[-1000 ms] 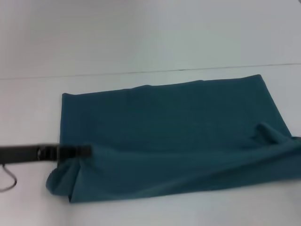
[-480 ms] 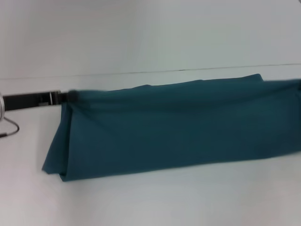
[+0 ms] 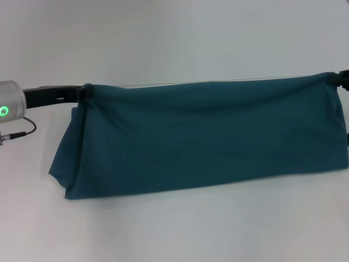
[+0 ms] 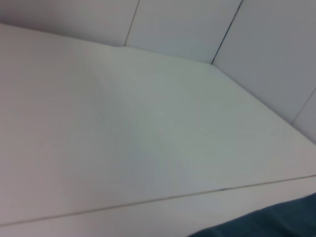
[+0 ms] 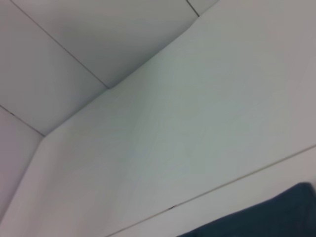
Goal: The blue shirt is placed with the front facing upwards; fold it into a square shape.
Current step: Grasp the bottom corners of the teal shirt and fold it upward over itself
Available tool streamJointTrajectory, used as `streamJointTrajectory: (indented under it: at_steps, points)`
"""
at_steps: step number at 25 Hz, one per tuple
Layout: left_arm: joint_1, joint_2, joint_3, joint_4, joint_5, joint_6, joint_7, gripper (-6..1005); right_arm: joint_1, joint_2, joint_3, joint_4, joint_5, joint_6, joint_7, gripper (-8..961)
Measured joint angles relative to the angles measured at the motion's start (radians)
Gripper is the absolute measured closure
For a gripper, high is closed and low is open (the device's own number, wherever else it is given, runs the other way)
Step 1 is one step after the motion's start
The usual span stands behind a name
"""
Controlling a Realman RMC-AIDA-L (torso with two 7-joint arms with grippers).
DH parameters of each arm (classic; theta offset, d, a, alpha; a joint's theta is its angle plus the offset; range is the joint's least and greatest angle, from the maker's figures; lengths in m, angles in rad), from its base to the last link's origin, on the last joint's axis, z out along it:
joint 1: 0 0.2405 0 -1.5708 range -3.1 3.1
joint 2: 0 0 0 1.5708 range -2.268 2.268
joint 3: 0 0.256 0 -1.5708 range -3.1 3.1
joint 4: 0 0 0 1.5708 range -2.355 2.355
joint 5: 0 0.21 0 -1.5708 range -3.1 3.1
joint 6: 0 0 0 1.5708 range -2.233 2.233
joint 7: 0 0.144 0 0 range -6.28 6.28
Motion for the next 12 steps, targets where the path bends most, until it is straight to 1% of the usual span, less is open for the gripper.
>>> streamJointTrajectory:
  at_steps: [7,12]
  points:
    - [-0.036,0.004,0.006,-0.059,0.001,-0.096,0.029,986,0.031,-0.002,-0.036,0.045,0.002,0.105,-0.01,789]
    - [-0.05,-0.002,0.007,-0.086,0.0,-0.161,0.056,986,0.049,0.006,-0.05,0.059,0.004,0.166,-0.016,785]
